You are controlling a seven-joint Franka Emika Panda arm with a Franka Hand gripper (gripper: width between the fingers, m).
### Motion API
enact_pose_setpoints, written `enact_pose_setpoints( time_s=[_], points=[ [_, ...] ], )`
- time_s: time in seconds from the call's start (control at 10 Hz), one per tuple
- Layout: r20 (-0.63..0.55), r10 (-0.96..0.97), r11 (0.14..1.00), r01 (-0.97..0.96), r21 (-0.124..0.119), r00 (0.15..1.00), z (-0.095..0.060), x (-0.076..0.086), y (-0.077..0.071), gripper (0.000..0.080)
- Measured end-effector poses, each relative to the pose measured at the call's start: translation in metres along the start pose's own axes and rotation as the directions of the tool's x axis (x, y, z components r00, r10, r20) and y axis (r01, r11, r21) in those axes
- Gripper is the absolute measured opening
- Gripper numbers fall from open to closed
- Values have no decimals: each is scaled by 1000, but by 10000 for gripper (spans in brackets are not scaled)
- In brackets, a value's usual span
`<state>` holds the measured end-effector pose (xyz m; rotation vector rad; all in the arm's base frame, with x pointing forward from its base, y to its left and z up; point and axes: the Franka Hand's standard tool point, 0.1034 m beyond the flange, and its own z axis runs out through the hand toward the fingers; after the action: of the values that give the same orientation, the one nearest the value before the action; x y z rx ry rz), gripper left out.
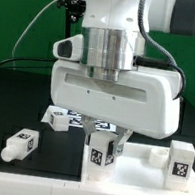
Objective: Assemble square table
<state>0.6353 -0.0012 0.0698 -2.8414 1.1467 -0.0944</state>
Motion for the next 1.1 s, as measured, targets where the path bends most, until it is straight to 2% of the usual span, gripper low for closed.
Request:
enact_pose_setpoints(
  time_s=[0.2, 0.4, 0.6, 0.7, 0.8, 0.9, 1.0, 1.1],
  points=[
    [-3, 207, 978, -207, -1, 978, 0, -1, 0, 284],
    [9, 450, 893, -450, 2, 893, 0, 0, 0, 284],
    [46, 738, 674, -739, 10, 674, 0, -3, -2, 284],
    [63, 820, 569, -822, 13, 569, 1, -2, -2, 284],
    [79, 860, 505, -863, 13, 504, 1, -2, -2, 284],
    [97, 906, 414, -910, 6, 413, 1, -1, -1, 284],
    [95, 918, 386, -922, 4, 385, 1, -1, -2, 284],
    [95, 911, 402, -916, 6, 401, 1, -1, -1, 284]
  ],
)
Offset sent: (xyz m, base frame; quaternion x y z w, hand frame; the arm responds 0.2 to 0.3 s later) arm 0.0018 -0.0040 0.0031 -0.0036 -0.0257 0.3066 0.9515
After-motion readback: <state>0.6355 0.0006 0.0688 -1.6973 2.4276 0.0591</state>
